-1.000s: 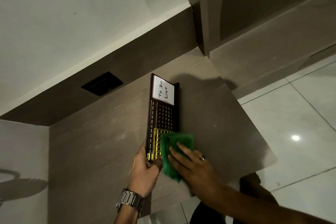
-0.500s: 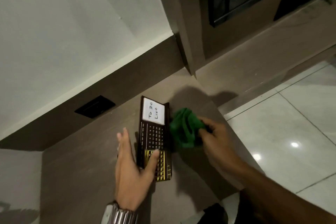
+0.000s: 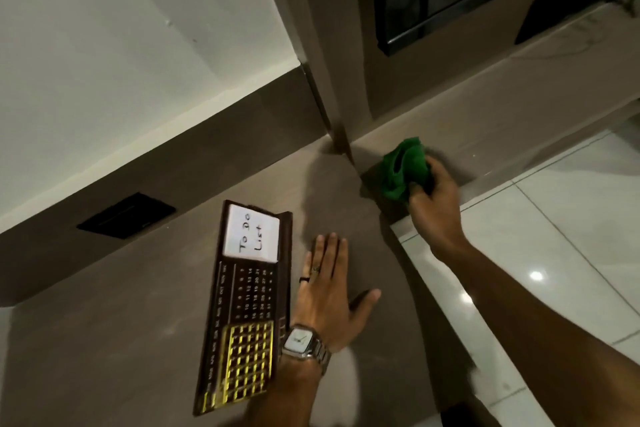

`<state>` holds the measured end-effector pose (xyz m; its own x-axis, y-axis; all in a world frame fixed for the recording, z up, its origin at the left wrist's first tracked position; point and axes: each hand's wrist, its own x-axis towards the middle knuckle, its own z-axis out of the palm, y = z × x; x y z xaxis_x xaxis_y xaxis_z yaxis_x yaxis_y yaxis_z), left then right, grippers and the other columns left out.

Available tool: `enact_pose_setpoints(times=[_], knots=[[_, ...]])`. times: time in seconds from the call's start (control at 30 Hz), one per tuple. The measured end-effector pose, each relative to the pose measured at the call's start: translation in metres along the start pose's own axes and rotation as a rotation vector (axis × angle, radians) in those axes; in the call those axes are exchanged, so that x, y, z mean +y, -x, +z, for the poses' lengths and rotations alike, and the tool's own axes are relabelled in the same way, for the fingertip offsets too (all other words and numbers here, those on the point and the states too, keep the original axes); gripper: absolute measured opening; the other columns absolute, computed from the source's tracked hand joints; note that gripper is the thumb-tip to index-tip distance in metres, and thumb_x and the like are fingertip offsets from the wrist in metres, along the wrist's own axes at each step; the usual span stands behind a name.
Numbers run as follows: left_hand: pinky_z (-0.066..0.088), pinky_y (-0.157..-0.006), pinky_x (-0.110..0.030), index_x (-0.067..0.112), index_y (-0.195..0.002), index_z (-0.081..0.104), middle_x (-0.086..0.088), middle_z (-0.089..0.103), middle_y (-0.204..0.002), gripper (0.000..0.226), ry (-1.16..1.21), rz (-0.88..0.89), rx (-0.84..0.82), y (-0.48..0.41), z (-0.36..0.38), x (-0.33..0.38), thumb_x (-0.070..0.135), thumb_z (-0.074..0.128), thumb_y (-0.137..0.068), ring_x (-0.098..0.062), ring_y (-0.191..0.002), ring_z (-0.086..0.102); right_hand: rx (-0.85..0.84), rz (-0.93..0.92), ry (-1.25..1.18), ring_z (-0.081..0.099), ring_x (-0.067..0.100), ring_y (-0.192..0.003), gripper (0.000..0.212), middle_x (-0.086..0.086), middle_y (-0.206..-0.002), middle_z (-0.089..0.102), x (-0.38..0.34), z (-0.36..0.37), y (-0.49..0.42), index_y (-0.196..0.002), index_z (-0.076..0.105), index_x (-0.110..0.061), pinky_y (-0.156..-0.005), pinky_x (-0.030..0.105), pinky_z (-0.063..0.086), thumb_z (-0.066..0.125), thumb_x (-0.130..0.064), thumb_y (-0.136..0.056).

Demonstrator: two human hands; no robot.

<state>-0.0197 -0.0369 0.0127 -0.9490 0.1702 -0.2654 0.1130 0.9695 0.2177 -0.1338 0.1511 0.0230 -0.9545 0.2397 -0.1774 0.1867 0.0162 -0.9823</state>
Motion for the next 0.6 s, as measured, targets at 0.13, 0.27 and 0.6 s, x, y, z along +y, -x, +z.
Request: enact_pose_setpoints(times=[0.13, 0.27, 0.6], knots=[[-0.01, -0.121, -0.045, 0.023, -0.15, -0.015, 0.001, -0.021, -0.161, 0.091, -0.059, -0.013, -0.007, 0.001, 0.018, -0.001, 0.078, 0.013, -0.084, -0.017, -0.147, -0.027, -0.066, -0.333, 0.538, 0.035, 0.029, -0.136, 0.062, 0.014, -0.144, 0.044, 0.022, 0.006, -0.025, -0.141, 0.041, -0.013, -0.108, 0.051, 0.035, 0.057, 0.006, -0.084], [0.0, -0.119, -0.046, 0.017, -0.153, -0.001, -0.005, -0.006, -0.164, 0.091, -0.09, -0.008, 0.054, 0.001, 0.021, -0.002, 0.076, 0.015, -0.086, -0.023, -0.151, -0.012, -0.422, -0.554, 1.252, 0.003, 0.027, -0.146, 0.075, 0.003, -0.159, 0.02, 0.053, 0.005, -0.038, -0.147, 0.032, -0.02, -0.117, 0.048, 0.008, 0.068, -0.011, -0.082], [-0.003, -0.121, -0.043, 0.019, -0.154, 0.001, -0.004, 0.0, -0.166, 0.091, -0.038, 0.01, 0.062, 0.002, 0.025, -0.007, 0.076, 0.023, -0.087, -0.021, -0.152, -0.006, -0.469, -0.446, 1.093, 0.008, 0.023, -0.146, 0.053, 0.003, -0.155, 0.03, 0.035, 0.007, -0.035, -0.135, 0.047, -0.019, -0.116, 0.054, 0.006, 0.063, -0.016, -0.084]])
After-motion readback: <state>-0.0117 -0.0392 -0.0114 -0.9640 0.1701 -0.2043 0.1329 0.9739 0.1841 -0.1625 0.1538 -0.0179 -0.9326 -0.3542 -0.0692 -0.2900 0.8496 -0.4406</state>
